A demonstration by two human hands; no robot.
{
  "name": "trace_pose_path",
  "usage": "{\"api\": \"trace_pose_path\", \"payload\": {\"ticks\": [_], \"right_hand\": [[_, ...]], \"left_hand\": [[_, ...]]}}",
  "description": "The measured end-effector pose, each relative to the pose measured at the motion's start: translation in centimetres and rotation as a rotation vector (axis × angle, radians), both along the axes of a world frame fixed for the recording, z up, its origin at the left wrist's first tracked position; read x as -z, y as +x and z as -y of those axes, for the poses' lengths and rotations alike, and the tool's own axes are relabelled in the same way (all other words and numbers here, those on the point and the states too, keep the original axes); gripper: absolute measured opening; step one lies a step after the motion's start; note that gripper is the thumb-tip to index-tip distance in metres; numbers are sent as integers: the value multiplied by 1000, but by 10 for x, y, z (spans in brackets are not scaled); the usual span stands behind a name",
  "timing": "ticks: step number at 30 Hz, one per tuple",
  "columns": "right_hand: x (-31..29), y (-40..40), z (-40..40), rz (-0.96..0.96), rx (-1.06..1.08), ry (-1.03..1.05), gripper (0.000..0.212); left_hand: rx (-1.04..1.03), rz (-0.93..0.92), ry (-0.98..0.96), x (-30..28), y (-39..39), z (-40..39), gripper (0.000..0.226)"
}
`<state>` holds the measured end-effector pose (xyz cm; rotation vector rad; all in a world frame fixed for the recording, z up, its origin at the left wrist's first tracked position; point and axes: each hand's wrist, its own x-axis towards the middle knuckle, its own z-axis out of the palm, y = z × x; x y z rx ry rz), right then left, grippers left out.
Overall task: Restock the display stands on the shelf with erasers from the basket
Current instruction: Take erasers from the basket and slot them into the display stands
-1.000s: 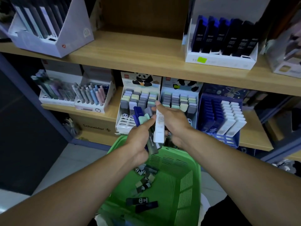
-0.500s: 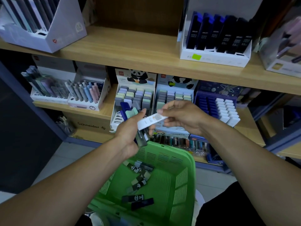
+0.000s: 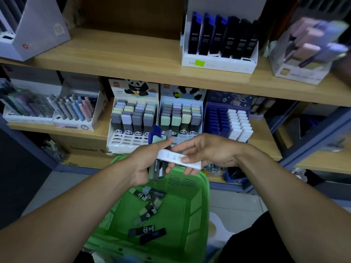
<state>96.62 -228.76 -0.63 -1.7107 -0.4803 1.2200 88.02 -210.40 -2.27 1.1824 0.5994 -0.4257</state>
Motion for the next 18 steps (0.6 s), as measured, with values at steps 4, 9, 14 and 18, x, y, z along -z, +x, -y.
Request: {"api": "trace_pose_path", "payload": {"ticks": [4,9,14,18], "right_hand": [[1,0,34,-59,-38,73,54],[2,6,73,40,350,139,23],[13,11,99,520,595,46,19],[20,13,112,832,639,-45,23]], "left_hand": [[40,17,-31,-4,8,14,36],[13,39,-40,-9,19,36,24],[88,18,-94,-4,20,62,18],[99,21,-103,-1,21,73,20]]}}
